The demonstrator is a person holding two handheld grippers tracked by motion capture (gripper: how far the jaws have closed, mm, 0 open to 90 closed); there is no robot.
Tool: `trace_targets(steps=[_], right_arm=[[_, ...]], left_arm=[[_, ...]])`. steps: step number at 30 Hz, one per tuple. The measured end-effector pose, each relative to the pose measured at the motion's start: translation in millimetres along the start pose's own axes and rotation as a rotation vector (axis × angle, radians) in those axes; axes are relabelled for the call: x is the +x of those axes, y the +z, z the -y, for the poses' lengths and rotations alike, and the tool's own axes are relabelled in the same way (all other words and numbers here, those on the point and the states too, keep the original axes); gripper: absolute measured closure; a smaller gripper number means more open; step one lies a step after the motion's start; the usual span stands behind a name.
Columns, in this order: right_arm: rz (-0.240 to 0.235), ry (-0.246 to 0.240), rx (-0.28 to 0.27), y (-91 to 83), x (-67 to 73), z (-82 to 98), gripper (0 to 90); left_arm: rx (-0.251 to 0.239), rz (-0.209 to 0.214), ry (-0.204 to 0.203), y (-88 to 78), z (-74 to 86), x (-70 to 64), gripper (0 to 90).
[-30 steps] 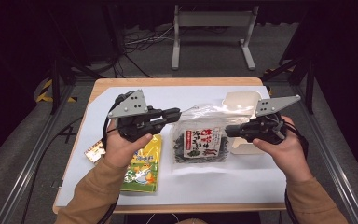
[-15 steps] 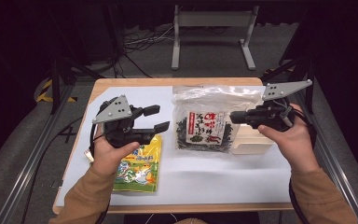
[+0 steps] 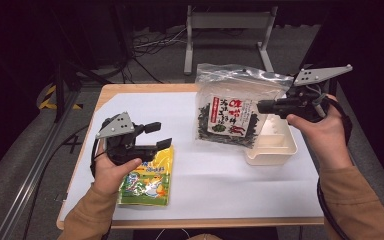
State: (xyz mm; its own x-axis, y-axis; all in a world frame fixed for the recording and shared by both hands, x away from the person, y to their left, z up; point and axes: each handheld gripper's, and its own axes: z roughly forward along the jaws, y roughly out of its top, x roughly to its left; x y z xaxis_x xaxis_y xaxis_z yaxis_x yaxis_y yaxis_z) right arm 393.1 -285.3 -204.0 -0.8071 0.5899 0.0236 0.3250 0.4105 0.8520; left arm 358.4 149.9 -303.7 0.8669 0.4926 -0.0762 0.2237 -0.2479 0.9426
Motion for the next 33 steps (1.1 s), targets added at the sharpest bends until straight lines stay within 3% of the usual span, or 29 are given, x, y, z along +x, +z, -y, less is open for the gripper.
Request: trace_targets(steps=[5, 15, 22, 33], right_arm=[[0.049, 0.019, -0.007, -7.1, -12.4, -5.1, 84.1], [0.124, 0.036, -0.001, -15.7, -33.1, -9.8, 83.9], [0.212, 0.038, -0.001, -19.9, -49.7, -12.6, 83.8], [0.288, 0.073, -0.018, -21.5, -66.5, -12.7, 83.6]], left_arm=[[0.019, -0.008, 0.001, 2.7, 3.9, 2.8, 36.6], [0.026, -0.019, -0.038, 4.2, 9.6, 10.8, 35.6], [0.039, -0.031, -0.047, 3.4, 13.2, 16.6, 35.0], [0.047, -0.048, -0.068, 2.7, 18.5, 24.9, 34.4]])
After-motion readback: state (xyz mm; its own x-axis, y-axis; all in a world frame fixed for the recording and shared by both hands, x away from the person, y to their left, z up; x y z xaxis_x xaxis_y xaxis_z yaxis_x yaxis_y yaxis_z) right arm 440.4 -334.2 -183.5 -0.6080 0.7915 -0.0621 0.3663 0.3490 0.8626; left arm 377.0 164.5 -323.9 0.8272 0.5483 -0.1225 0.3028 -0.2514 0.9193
